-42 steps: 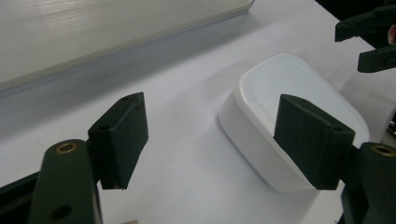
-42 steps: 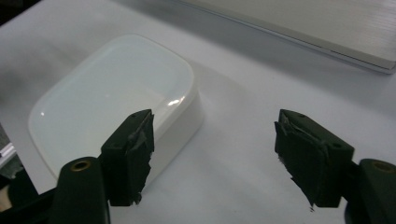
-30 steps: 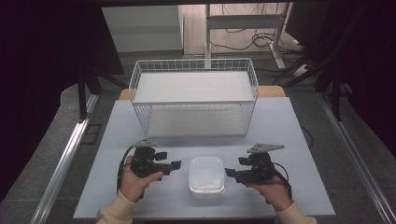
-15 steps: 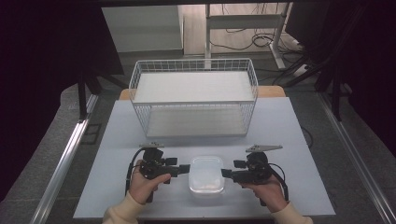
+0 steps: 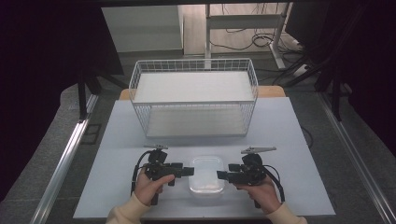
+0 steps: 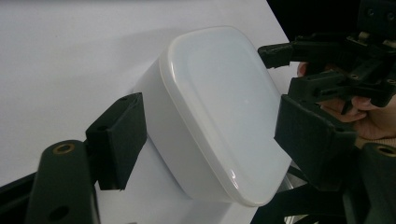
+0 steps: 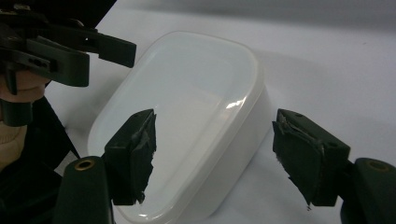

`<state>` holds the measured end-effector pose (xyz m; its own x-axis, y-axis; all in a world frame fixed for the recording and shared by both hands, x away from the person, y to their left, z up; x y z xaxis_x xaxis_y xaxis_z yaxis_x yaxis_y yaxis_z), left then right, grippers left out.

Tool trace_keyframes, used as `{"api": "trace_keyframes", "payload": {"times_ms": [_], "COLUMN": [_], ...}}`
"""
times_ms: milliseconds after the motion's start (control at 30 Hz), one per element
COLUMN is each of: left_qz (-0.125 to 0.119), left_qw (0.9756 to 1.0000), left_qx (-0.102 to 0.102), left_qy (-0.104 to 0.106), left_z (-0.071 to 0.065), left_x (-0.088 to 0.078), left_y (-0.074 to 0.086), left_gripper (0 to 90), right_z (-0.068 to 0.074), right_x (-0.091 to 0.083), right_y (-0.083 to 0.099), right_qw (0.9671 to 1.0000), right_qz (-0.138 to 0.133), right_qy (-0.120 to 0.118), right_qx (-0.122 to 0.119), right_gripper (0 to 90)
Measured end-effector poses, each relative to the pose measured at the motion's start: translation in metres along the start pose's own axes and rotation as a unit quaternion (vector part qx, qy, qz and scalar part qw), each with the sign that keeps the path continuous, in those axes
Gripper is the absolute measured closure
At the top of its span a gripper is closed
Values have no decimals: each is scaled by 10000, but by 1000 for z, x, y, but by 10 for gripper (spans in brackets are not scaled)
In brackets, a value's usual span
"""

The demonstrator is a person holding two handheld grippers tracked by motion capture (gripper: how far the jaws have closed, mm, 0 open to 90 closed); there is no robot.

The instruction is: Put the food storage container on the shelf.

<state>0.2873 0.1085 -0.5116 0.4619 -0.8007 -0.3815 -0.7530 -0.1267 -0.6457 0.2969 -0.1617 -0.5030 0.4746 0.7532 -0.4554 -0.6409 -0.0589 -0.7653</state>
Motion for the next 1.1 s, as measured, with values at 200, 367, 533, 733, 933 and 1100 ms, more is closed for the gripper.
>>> {"api": "trace_keyframes", "payload": {"times_ms": [200, 367, 533, 733, 933, 1100], "left_qz": [103, 158, 284, 187, 14, -46], "left_qw": [9999, 9997, 9986, 9989, 9991, 9988], "left_qx": [9, -188, -433, -418, -409, -427], "left_qy": [-17, -45, 132, 88, 135, 220], "left_z": [0, 5, 9, 7, 6, 4], "left_x": [5, 7, 12, 11, 4, 1], "left_y": [3, 5, 11, 11, 8, 7], "left_gripper": [294, 347, 401, 560, 676, 706], "right_z": [2, 0, -1, -4, -6, -6], "right_x": [5, 8, 9, 4, -2, -5], "right_y": [4, 7, 8, 7, 7, 6], "right_qw": [9999, 9992, 9990, 9982, 9958, 9953], "right_qz": [86, 90, 103, -5, -52, -140], "right_qy": [-76, -156, -164, -135, -257, -297], "right_qx": [83, 348, 410, 580, 877, 907], "right_gripper": [337, 383, 441, 583, 652, 689]}}
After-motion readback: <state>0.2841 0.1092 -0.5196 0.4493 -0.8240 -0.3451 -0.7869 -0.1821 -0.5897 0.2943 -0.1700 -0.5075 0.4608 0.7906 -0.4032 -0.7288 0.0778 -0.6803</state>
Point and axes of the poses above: each handheld gripper's, and its own axes: x roughly forward along the jaws, y roughly out of its underside, z roughly to its left, the point moved 3 cm from there along x, roughly forward along the jaws, and after that the axes turned 14 degrees about -z, right-handed, at the moved point
